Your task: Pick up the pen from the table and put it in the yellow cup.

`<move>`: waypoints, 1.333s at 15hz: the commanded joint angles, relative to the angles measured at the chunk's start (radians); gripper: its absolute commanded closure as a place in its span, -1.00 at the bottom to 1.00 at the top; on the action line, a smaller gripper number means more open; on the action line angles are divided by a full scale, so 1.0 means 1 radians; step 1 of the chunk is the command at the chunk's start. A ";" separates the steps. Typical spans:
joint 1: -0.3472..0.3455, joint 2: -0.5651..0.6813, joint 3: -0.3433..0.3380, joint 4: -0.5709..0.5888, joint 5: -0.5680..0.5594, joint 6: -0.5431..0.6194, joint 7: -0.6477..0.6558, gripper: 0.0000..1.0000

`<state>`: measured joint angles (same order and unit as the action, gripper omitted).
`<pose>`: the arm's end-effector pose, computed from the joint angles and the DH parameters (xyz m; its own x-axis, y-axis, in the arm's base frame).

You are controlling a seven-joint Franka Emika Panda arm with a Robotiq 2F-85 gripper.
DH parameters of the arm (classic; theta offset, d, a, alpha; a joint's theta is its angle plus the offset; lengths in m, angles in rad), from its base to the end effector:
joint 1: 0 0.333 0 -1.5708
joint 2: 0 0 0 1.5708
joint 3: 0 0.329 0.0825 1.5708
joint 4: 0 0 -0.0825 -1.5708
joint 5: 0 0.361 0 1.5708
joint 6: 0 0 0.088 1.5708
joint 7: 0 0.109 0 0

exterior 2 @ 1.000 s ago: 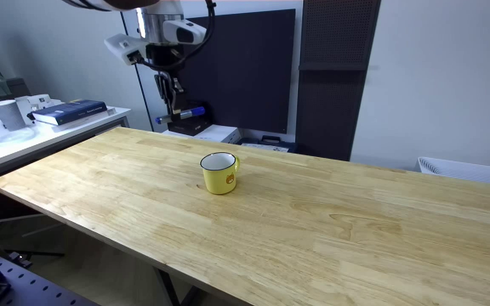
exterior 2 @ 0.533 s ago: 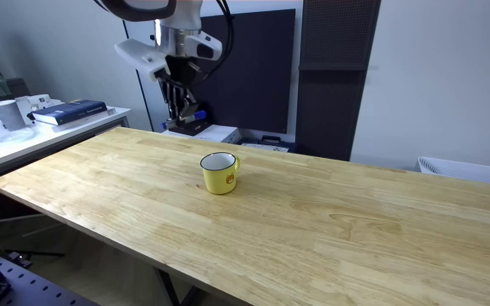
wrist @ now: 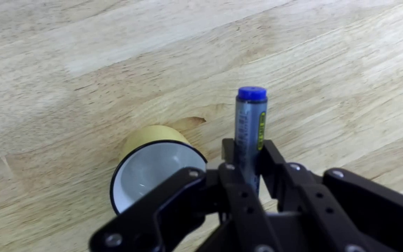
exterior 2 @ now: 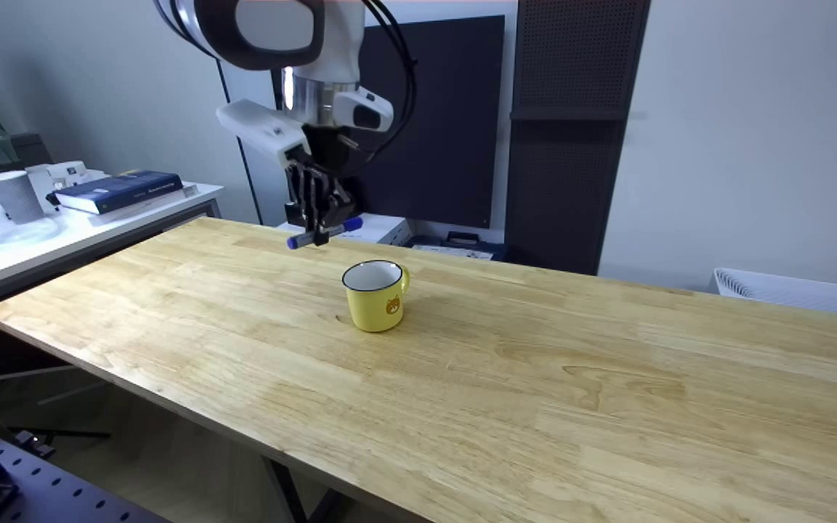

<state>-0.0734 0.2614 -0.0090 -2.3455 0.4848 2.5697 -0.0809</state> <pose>0.4998 -0.0483 0.2479 0.9160 -0.3957 -0.0663 -0.3995 -0.8843 -0.2416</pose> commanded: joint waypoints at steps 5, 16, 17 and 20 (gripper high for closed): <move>-0.013 0.009 0.015 0.009 -0.020 -0.011 0.021 0.89; -0.072 -0.022 0.049 -0.002 0.370 -0.132 -0.053 0.89; -0.076 -0.026 0.041 -0.009 0.411 -0.128 -0.064 0.89; -0.096 -0.035 0.022 -0.026 0.528 -0.137 -0.112 0.89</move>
<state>-0.1455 0.2575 0.0254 -2.3463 0.8829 2.4560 -0.1356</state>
